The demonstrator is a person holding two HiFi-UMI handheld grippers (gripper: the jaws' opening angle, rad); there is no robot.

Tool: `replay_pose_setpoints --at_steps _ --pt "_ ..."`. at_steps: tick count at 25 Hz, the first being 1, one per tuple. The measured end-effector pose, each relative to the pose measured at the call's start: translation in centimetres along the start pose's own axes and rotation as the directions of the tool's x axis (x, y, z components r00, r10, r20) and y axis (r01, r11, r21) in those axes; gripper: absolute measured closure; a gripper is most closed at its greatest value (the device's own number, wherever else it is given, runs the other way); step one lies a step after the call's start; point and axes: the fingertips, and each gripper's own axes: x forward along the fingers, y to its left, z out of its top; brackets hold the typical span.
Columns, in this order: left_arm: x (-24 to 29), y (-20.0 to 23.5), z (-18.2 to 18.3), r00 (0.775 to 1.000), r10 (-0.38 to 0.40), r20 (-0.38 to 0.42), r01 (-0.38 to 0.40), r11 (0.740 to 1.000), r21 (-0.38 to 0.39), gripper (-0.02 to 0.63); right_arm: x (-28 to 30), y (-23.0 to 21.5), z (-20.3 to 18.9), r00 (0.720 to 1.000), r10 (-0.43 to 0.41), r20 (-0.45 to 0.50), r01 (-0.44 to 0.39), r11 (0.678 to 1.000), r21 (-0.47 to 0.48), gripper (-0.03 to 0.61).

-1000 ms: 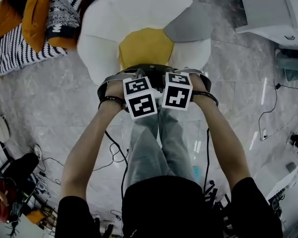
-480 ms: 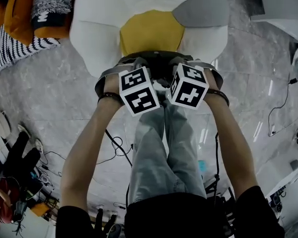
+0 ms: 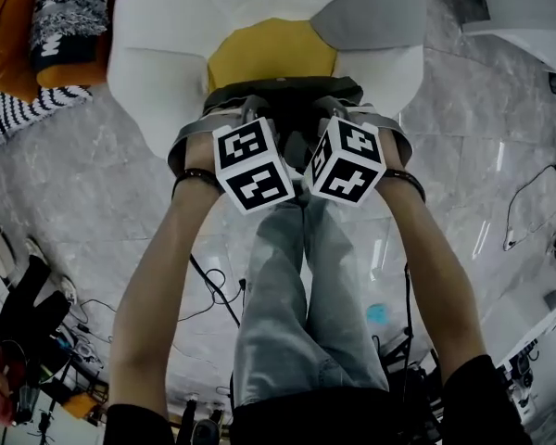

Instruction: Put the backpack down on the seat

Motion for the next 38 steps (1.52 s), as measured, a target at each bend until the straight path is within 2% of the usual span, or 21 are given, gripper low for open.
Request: replay_pose_setpoints --at_steps 6,10,13,24,28,33,38 --pt "2.5 2.8 0.6 0.996 0.092 0.005 -0.092 0.996 -0.012 0.482 1.9 -3.1 -1.1 0.998 -0.062 0.011 0.062 0.998 -0.001 0.5" --pt "4.3 5.3 0.1 0.983 0.186 -0.003 -0.186 0.982 -0.027 0.481 3.8 -5.6 -1.1 0.997 -0.072 0.009 0.072 0.997 -0.02 0.5" --pt "5.8 7.3 -0.4 0.973 0.228 -0.021 -0.229 0.973 -0.027 0.48 5.5 -7.4 -1.0 0.997 -0.079 0.02 0.08 0.996 -0.044 0.5" --pt "12.0 13.4 -1.7 0.94 0.332 -0.077 -0.327 0.943 0.07 0.48 11.8 -13.3 -1.8 0.984 -0.176 0.027 0.178 0.975 -0.135 0.5" --pt "14.0 15.9 -2.3 0.907 0.41 -0.099 -0.397 0.909 0.127 0.479 14.0 -15.5 -1.9 0.971 -0.23 0.063 0.238 0.953 -0.187 0.503" --pt "16.5 18.5 -2.6 0.887 0.452 -0.095 -0.435 0.887 0.156 0.477 16.4 -17.8 -2.4 0.938 -0.338 0.083 0.346 0.887 -0.305 0.511" --pt "18.4 20.7 -3.3 0.869 0.486 -0.088 -0.463 0.864 0.198 0.474 18.8 -19.8 -2.4 0.925 -0.368 0.095 0.379 0.874 -0.304 0.508"
